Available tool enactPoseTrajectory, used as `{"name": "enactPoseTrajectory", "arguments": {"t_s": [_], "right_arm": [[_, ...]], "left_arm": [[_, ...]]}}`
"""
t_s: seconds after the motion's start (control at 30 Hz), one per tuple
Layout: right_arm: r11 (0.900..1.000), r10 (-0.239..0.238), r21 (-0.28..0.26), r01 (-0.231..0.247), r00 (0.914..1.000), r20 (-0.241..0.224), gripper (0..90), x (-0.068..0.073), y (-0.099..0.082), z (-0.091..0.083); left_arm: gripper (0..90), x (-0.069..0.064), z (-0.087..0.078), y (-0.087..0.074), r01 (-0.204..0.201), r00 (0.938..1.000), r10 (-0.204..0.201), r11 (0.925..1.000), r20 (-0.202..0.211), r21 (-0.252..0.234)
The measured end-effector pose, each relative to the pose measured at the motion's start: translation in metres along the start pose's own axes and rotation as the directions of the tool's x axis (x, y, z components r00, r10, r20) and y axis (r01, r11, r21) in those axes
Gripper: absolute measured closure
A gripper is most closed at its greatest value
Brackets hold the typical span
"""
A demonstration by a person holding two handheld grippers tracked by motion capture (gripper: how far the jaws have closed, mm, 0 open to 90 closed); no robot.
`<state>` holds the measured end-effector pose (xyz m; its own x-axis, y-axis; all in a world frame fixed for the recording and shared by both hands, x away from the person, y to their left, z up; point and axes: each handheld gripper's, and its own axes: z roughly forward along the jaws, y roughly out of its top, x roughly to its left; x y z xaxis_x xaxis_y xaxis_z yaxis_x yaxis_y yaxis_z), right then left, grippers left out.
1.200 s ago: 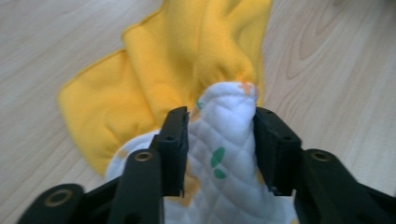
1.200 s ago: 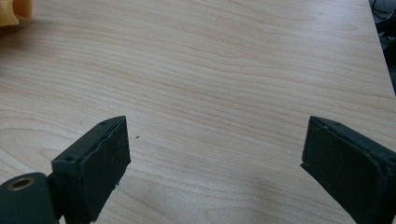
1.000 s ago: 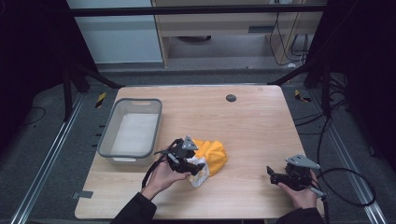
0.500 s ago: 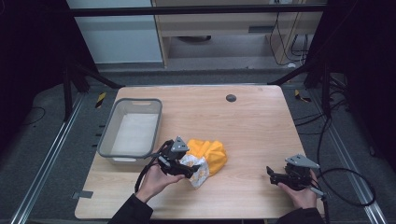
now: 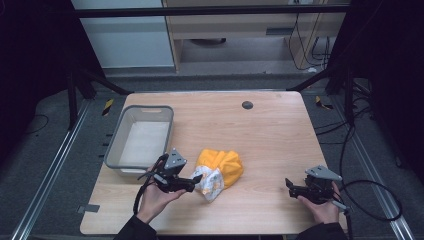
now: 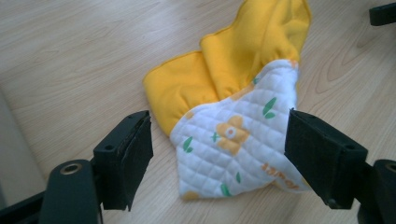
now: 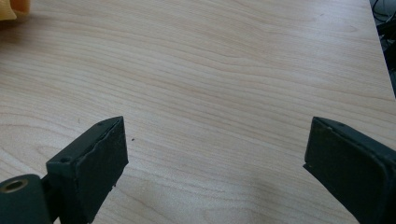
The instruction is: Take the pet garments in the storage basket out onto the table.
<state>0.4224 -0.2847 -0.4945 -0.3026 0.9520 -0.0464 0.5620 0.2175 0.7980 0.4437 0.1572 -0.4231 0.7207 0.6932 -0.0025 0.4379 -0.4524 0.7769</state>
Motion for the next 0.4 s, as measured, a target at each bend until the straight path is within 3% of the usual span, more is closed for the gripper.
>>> {"name": "enactPoseTrajectory", "arguments": {"t_s": [0.4], "right_arm": [[1.0000, -0.007, 0.001, 0.007, 1.0000, 0.005, 5.5, 0.000, 0.000, 0.001]], "left_arm": [[28.1, 0.014, -0.023, -0.031, 0.056, 0.9970, -0.057, 0.9983, -0.053, -0.018]]}}
